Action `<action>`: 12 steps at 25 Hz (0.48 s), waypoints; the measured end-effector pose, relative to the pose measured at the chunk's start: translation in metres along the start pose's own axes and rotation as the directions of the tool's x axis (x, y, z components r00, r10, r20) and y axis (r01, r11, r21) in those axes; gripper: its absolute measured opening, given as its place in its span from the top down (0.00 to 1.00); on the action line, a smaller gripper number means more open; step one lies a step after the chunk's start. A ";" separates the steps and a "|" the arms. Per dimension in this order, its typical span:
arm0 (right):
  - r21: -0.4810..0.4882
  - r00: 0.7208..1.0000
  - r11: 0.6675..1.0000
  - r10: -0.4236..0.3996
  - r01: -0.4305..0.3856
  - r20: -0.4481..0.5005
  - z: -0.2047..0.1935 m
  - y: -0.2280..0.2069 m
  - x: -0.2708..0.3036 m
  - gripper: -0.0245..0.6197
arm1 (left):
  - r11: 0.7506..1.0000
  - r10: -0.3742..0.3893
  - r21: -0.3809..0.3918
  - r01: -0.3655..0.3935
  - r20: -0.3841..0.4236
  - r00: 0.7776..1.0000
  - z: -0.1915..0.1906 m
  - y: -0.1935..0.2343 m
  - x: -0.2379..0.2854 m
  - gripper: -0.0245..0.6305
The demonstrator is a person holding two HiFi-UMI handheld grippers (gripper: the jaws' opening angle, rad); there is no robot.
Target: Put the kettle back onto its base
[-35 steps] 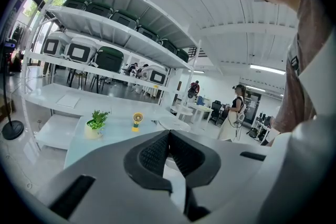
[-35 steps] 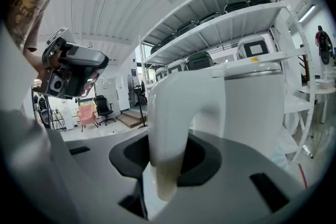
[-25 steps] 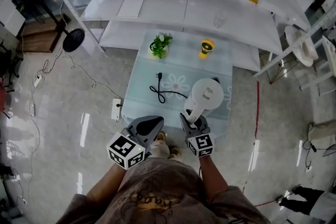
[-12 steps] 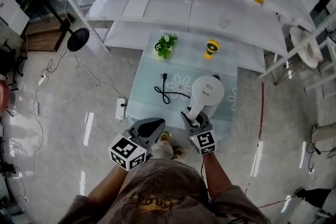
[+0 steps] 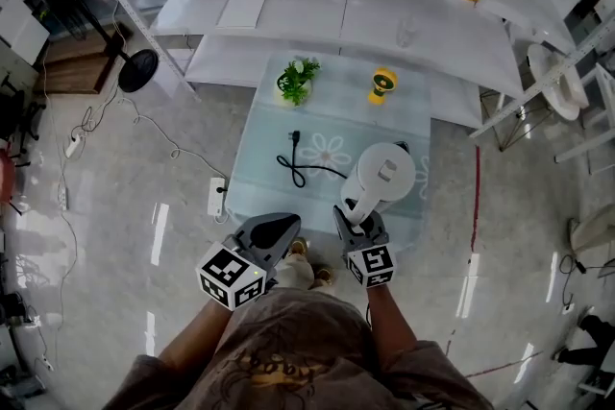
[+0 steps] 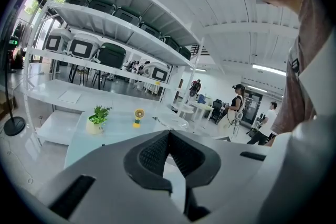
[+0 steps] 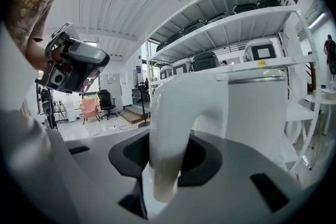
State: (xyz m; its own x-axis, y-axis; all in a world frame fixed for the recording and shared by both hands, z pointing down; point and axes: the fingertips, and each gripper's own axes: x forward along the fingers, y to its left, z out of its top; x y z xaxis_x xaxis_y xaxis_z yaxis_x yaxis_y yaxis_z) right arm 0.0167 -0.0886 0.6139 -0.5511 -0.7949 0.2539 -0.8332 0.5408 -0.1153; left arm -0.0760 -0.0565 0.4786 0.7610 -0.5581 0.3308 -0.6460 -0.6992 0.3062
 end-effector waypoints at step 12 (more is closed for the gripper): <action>0.003 0.997 0.999 -0.044 0.045 -0.063 -0.017 0.006 -0.007 0.78 | 0.999 -0.043 0.003 0.043 -0.005 0.999 0.002 -0.011 0.007 0.93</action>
State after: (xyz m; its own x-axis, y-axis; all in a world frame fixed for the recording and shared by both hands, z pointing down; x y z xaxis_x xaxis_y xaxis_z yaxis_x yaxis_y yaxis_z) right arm 0.0163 -0.0753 0.6278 -0.5097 -0.7992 0.3186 -0.8571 0.5040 -0.1069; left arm -0.0632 -0.0535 0.4756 0.7875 -0.5258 0.3217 -0.6129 -0.7235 0.3177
